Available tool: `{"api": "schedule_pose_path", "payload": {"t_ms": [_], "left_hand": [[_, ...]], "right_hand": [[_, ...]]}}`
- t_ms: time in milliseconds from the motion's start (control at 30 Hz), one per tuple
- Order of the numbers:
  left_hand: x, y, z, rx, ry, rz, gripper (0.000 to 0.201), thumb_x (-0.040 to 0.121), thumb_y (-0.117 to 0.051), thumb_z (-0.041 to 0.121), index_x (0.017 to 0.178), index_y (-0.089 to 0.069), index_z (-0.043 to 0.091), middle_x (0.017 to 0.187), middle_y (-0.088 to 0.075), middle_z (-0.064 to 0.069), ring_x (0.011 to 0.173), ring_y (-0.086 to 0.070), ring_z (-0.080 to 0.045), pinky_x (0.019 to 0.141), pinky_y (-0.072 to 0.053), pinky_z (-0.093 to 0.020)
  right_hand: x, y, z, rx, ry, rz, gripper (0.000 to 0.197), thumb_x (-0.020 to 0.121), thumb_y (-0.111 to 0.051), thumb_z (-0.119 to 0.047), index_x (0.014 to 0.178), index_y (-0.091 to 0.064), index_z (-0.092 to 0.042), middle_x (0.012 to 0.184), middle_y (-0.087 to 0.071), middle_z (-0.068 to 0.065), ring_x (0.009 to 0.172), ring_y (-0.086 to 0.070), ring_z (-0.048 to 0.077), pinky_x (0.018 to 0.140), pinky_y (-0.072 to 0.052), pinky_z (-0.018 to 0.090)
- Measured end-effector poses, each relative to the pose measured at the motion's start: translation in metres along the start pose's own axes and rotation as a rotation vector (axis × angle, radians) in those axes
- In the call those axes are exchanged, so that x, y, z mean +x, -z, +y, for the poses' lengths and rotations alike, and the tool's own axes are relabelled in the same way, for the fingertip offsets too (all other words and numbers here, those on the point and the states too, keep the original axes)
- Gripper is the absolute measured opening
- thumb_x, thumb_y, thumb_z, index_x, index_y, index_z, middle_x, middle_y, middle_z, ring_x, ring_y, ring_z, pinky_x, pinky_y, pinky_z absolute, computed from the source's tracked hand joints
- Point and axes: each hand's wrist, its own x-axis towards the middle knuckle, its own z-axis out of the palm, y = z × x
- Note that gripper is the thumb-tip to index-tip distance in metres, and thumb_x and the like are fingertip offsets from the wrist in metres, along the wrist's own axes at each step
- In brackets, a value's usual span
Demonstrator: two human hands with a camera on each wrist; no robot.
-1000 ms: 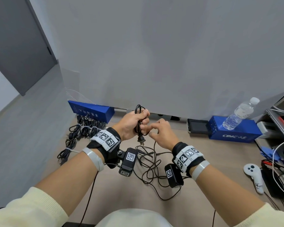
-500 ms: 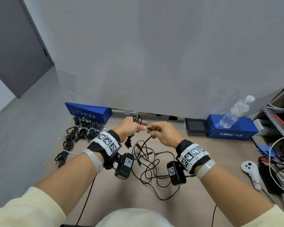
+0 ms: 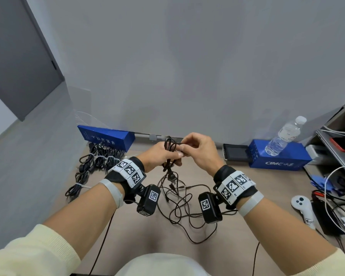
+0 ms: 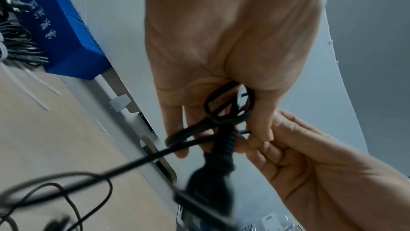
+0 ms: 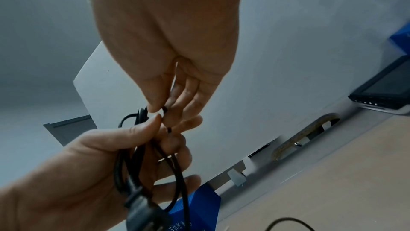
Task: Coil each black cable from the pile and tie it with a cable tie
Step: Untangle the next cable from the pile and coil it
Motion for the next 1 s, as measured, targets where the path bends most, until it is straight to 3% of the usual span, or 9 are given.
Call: {"api": "schedule_pose_path", "payload": {"t_ms": [133, 233, 333, 500, 600, 700, 800, 867, 1000], "left_hand": [[-0.002, -0.005, 0.002, -0.045, 0.015, -0.037, 0.014, 0.089, -0.068, 0.0, 0.102, -0.068, -0.005, 0.078, -0.068, 0.002, 0.068, -0.06, -0.017, 0.072, -0.053, -0.034], [-0.004, -0.005, 0.004, -0.053, 0.025, -0.044, 0.005, 0.094, -0.064, 0.005, 0.094, -0.068, 0.002, 0.086, -0.071, -0.006, 0.07, -0.062, -0.019, 0.073, -0.054, -0.034], [-0.007, -0.005, 0.004, -0.063, 0.035, -0.101, 0.014, 0.101, -0.054, 0.011, 0.097, -0.063, 0.001, 0.08, -0.069, -0.014, 0.074, -0.066, -0.026, 0.075, -0.055, -0.036], [-0.006, -0.007, 0.001, -0.122, 0.054, -0.11, 0.013, 0.098, -0.061, 0.015, 0.095, -0.057, 0.003, 0.058, -0.039, 0.002, 0.053, -0.04, -0.013, 0.054, -0.039, -0.025], [-0.007, -0.009, 0.002, -0.135, 0.11, -0.144, 0.017, 0.1, -0.059, 0.017, 0.091, -0.063, 0.003, 0.054, -0.028, 0.005, 0.048, -0.029, -0.01, 0.049, -0.029, -0.023], [-0.007, -0.009, 0.01, -0.196, 0.111, -0.135, 0.024, 0.102, -0.053, 0.019, 0.092, -0.068, 0.005, 0.054, -0.025, 0.005, 0.047, -0.026, -0.01, 0.049, -0.023, -0.024], [-0.008, -0.005, 0.017, -0.307, 0.05, -0.088, 0.024, 0.104, -0.05, 0.023, 0.094, -0.065, 0.007, 0.051, -0.027, 0.007, 0.044, -0.027, -0.008, 0.049, -0.023, -0.023], [-0.008, 0.0, 0.022, -0.386, 0.007, -0.054, 0.028, 0.104, -0.048, 0.027, 0.098, -0.067, 0.007, 0.049, -0.028, 0.008, 0.041, -0.027, -0.007, 0.048, -0.022, -0.023], [-0.011, 0.01, 0.031, -0.486, -0.063, 0.025, 0.031, 0.102, -0.048, 0.032, 0.098, -0.069, 0.009, 0.049, -0.029, 0.009, 0.041, -0.029, -0.007, 0.051, -0.023, -0.025]], "right_hand": [[-0.001, -0.003, 0.004, 0.02, 0.01, 0.041, 0.008, 0.086, -0.072, -0.006, 0.084, -0.068, -0.013, 0.079, -0.073, 0.012, 0.069, -0.071, 0.028, 0.071, -0.061, 0.045], [-0.001, -0.004, 0.002, -0.016, 0.054, 0.035, 0.012, 0.086, -0.071, -0.008, 0.081, -0.068, -0.018, 0.077, -0.073, 0.008, 0.069, -0.07, 0.03, 0.069, -0.061, 0.048], [0.002, -0.003, 0.001, -0.047, 0.079, 0.024, 0.014, 0.086, -0.071, -0.009, 0.08, -0.067, -0.021, 0.078, -0.072, 0.002, 0.074, -0.068, 0.018, 0.076, -0.059, 0.044], [0.003, -0.002, -0.001, -0.013, 0.052, -0.016, 0.007, 0.089, -0.069, -0.008, 0.085, -0.068, -0.015, 0.083, -0.073, 0.007, 0.077, -0.069, 0.02, 0.078, -0.058, 0.041], [0.001, -0.006, -0.007, 0.014, 0.072, -0.061, 0.009, 0.09, -0.066, -0.006, 0.083, -0.066, -0.013, 0.077, -0.073, 0.013, 0.061, -0.065, 0.036, 0.056, -0.056, 0.044], [0.002, -0.008, -0.013, 0.152, 0.048, -0.058, 0.005, 0.093, -0.062, -0.003, 0.088, -0.063, -0.002, 0.073, -0.069, 0.017, 0.05, -0.053, 0.028, 0.044, -0.044, 0.033], [0.003, -0.011, -0.008, 0.239, -0.019, 0.015, 0.011, 0.101, -0.056, -0.015, 0.097, -0.063, -0.007, 0.073, -0.065, 0.002, 0.058, -0.057, 0.01, 0.056, -0.047, 0.025], [0.001, -0.012, 0.003, 0.202, -0.121, -0.012, 0.021, 0.105, -0.044, -0.019, 0.104, -0.064, -0.012, 0.079, -0.067, 0.003, 0.068, -0.059, 0.013, 0.066, -0.047, 0.029], [-0.013, -0.021, 0.025, -0.018, -0.191, -0.409, 0.033, 0.092, -0.047, -0.001, 0.116, -0.067, -0.012, 0.107, -0.075, 0.006, 0.093, -0.066, 0.014, 0.085, -0.05, 0.028]]}}
